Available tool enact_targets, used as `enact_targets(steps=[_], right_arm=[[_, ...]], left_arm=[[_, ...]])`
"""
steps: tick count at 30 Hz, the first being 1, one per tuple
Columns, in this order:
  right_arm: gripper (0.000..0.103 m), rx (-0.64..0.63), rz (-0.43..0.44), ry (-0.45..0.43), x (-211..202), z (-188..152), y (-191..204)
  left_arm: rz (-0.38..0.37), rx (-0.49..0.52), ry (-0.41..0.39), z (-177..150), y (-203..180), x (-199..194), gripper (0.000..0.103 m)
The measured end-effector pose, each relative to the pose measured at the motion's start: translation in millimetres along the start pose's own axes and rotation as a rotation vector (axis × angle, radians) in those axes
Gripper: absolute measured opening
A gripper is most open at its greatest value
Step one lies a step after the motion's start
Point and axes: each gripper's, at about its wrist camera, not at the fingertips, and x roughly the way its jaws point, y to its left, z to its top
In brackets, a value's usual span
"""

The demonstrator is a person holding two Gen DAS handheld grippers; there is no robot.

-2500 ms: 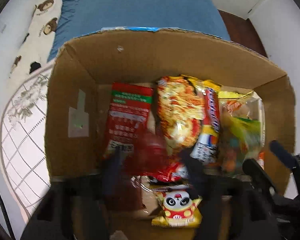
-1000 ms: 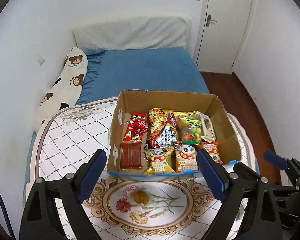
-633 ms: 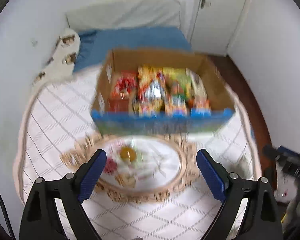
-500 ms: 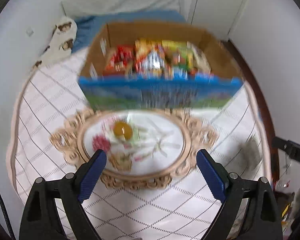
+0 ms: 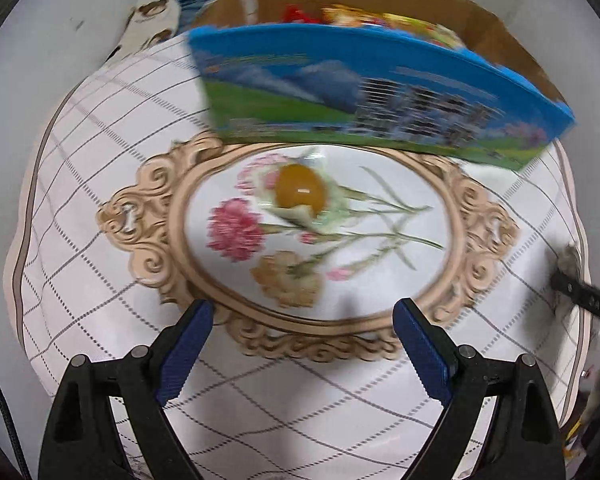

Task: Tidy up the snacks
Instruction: 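Move both tools back toward the last snacks on the cover, then grasp the yolk pastry with left tool while right tool grasps white bread pack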

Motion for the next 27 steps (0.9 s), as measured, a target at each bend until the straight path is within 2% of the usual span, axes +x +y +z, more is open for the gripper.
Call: enact_targets(steps=[5, 7, 11, 14, 16, 17, 18, 19, 24, 27], right_arm=[[0.058, -0.071, 0.038, -0.002, -2.3, -1.9, 44.9], [0.058, -0.089, 0.064, 0.004, 0.2, -0.7, 65.2], [0.055, -0.108, 0.106, 0.025, 5.8, 2.5, 97.1], [0.055, -0.137, 0.095, 0.028, 7.8, 2.0, 113.8], [0.055, -0.150, 0.083, 0.032, 6.5, 2.7, 126.4], [0.055, -0.154, 0.077, 0.033, 6.9, 2.7, 127.8], [0.055, -0.158, 0.070, 0.036, 7.7, 2.7, 128.8], [0.055, -0.161, 0.066, 0.037, 7.4, 2.0, 133.0], [0.053, -0.193, 0.050, 0.039, 12.6, 2.3, 129.1], [0.052, -0.231, 0.046, 0.053, 12.0, -6.9, 132.6]], left_arm=[[-0.031, -0.132, 0.016, 19.3, 47.4, 6.7, 0.092], [-0.048, -0.153, 0.026, 28.8, 56.2, 9.1, 0.092], [-0.119, -0.140, 0.086, 51.4, 52.9, 25.3, 0.092], [-0.176, -0.154, 0.156, 66.4, 46.8, 46.6, 0.092], [-0.187, -0.157, 0.168, 74.7, 40.8, 59.7, 0.092], [-0.192, -0.161, 0.157, 77.8, 39.0, 64.6, 0.080], [-0.185, -0.166, 0.150, 79.7, 38.6, 67.5, 0.059], [-0.170, -0.163, 0.150, 81.5, 36.8, 72.5, 0.049], [-0.134, -0.124, 0.109, 77.4, 30.4, 71.8, 0.050], [-0.122, -0.084, 0.106, 60.9, 26.4, 63.9, 0.050]])
